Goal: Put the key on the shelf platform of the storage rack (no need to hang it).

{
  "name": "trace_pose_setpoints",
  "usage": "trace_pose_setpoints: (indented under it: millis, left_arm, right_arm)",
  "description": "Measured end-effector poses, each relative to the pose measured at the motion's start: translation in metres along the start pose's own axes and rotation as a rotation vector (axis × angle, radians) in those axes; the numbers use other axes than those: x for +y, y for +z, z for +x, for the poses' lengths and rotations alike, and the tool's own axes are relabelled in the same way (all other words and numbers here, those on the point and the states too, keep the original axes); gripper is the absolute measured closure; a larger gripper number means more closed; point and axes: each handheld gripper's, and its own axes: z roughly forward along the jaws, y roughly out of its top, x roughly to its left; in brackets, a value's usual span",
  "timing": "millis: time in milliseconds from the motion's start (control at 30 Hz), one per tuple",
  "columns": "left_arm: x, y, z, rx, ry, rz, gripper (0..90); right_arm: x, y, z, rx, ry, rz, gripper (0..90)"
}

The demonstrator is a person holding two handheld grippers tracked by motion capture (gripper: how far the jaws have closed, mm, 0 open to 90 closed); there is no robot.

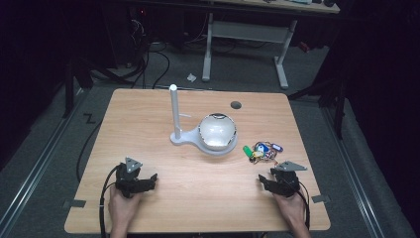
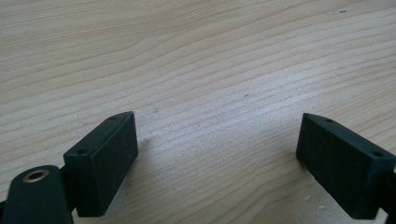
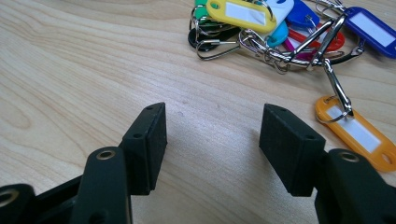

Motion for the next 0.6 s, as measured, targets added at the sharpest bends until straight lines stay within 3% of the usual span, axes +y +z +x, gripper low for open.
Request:
trace_pose_setpoints:
  millis: [367,600]
  left_arm:
    - [0.000,0.000,0.000,0.003,-0.006,0.001,13.0]
    - [0.000,0.000,0.000,0.002,-0.004,0.002,13.0]
  right_arm:
    - [0.001,-0.008,-0.005,0.024,0.051,-0.032,43.7]
    - [0.009,-0.016,-0.006,0.033,0.057,-0.067,45.3]
